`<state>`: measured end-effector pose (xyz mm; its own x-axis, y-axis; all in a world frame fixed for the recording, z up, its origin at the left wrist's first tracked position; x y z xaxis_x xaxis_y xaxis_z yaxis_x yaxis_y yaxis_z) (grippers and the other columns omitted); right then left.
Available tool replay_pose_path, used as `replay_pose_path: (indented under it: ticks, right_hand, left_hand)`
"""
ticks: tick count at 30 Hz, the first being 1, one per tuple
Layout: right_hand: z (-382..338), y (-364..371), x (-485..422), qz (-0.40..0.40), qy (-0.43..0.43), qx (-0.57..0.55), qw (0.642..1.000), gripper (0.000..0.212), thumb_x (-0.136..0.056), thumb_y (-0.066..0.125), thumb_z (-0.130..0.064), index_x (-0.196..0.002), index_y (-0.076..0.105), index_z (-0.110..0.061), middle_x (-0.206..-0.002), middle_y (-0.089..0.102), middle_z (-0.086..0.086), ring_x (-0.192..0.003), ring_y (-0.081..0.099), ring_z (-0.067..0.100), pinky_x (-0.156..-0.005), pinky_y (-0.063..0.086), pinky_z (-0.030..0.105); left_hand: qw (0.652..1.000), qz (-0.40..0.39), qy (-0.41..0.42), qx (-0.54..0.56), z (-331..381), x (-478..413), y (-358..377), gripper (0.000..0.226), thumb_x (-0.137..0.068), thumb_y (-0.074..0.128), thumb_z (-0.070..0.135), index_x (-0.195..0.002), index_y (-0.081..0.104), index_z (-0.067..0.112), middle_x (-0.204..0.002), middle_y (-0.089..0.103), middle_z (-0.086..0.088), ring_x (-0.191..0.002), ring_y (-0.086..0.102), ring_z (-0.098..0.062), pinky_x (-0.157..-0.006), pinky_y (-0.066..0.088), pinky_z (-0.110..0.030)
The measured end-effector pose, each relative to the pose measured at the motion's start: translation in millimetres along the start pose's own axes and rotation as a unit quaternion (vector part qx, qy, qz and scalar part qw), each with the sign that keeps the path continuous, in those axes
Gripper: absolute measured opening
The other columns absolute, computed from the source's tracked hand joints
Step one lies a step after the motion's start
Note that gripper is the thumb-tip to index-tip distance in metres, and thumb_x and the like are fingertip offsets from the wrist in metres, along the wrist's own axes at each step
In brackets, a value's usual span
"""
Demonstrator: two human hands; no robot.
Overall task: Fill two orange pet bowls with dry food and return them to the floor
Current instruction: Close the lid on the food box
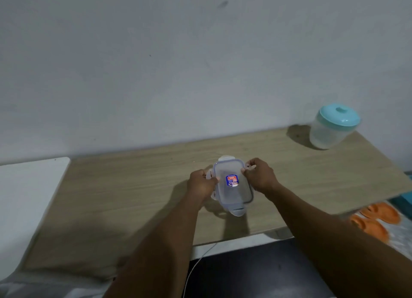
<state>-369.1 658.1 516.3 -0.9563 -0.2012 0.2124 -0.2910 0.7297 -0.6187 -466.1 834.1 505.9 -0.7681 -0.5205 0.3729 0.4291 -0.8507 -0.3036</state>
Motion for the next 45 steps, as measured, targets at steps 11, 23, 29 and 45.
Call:
replay_pose_path:
  ticks: [11, 23, 29, 45]
  right_hand:
    - [15.8, 22.7, -24.7, -0.012, -0.017, 0.054, 0.998, 0.037, -0.098, 0.056, -0.025, -0.131, 0.056, -0.009, -0.13, 0.058, 0.018, -0.117, 0.057, 0.035, -0.094, 0.044, 0.036]
    - [24.2, 38.9, -9.1, 0.0, -0.039, 0.11, 0.993, 0.043, -0.104, 0.03, -0.04, -0.14, 0.047, -0.023, -0.124, 0.058, 0.019, -0.114, 0.052, 0.041, -0.093, 0.045, 0.046]
    - [17.2, 33.9, -8.3, 0.035, -0.021, 0.137, 0.99, 0.04, -0.104, 0.042, -0.037, -0.137, 0.055, -0.018, -0.126, 0.054, 0.017, -0.12, 0.048, 0.039, -0.095, 0.046, 0.048]
    - [14.5, 28.1, -21.9, 0.05, 0.046, 0.081, 0.994, 0.034, -0.093, 0.063, -0.042, -0.095, 0.075, -0.009, -0.1, 0.072, 0.018, -0.098, 0.064, 0.039, -0.078, 0.045, 0.035]
  left_hand:
    - [0.998, 0.04, -0.026, -0.037, -3.6, -5.2, 17.3, 0.009, -0.09, 0.069, 0.02, -0.099, 0.07, 0.016, -0.099, 0.074, -0.009, -0.092, 0.071, -0.03, -0.082, 0.061, -0.048]
    - [0.974, 0.027, -0.032, -0.222, -4.8, -11.1, 24.6, 0.042, -0.098, 0.053, 0.039, -0.126, 0.063, 0.009, -0.126, 0.063, -0.018, -0.117, 0.059, -0.036, -0.098, 0.051, -0.04]
    - [0.967, 0.103, -0.034, -0.231, -4.9, -5.1, 26.1, 0.034, -0.092, 0.065, 0.04, -0.113, 0.065, 0.014, -0.119, 0.067, -0.01, -0.112, 0.062, -0.034, -0.081, 0.048, -0.037]
    - [0.98, 0.092, -0.108, -0.138, -7.7, -21.5, 20.6, 0.039, -0.068, 0.08, 0.047, -0.089, 0.076, 0.014, -0.093, 0.077, -0.011, -0.089, 0.073, -0.03, -0.08, 0.059, -0.035]
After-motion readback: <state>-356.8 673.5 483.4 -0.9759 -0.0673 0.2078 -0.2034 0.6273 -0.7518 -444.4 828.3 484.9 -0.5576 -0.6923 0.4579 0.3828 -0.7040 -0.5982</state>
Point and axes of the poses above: each hand's wrist, its own x-axis away from the middle knuckle, its own y-axis out of the palm, z = x × y, the point moved 2 cm from there along -x, towards the middle knuckle
